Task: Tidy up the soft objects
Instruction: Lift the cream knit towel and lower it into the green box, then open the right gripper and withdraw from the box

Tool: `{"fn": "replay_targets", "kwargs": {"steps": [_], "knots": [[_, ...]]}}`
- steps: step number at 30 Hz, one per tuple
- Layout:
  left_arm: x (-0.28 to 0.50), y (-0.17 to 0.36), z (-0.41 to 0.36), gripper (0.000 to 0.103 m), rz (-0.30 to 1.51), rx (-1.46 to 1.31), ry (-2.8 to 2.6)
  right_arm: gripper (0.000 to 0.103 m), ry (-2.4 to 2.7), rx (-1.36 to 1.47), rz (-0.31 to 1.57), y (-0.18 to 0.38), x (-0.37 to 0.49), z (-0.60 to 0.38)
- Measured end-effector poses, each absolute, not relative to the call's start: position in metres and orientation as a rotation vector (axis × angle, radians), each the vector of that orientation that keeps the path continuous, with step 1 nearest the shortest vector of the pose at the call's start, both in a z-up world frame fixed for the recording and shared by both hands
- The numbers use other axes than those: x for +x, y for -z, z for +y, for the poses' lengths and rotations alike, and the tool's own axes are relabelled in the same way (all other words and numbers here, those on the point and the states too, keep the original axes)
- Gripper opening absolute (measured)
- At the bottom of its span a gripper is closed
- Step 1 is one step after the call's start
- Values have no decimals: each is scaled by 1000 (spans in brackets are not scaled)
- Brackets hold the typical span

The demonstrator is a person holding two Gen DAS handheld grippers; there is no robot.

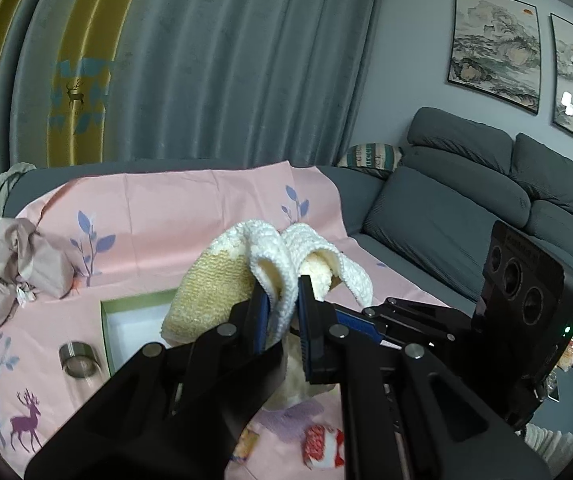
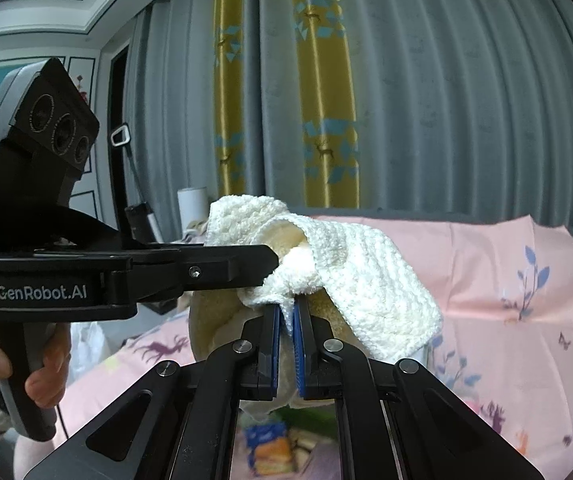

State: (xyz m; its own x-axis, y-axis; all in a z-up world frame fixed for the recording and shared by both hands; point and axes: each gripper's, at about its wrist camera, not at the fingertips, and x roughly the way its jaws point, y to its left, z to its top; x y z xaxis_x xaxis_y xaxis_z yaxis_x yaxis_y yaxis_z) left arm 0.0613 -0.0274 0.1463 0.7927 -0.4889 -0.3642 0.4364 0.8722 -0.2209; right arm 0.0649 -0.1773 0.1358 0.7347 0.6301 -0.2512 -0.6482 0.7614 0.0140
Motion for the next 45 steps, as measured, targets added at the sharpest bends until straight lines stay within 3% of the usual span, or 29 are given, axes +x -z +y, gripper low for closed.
{"fn": "replay_targets", "kwargs": {"steps": [10, 25, 37, 40, 42, 45], "knots": [[125, -125, -16, 10, 494, -127, 423, 7, -698, -81, 287, -119, 126, -160], [202, -18, -12, 10, 809, -191, 331, 8, -658, -72, 714, -8, 212, -132], [217, 25, -12, 13, 977, -191, 256, 8, -571, -99, 905, 29, 235, -123], [216, 29, -12, 20, 990, -176, 235, 8, -549, -114, 923, 35, 236, -123], [216, 32, -12, 36, 998, -160, 215, 8, -542, -124, 926, 35, 236, -123], [216, 35, -9, 50, 1006, -154, 190, 8, -526, -139, 931, 35, 235, -122]]}}
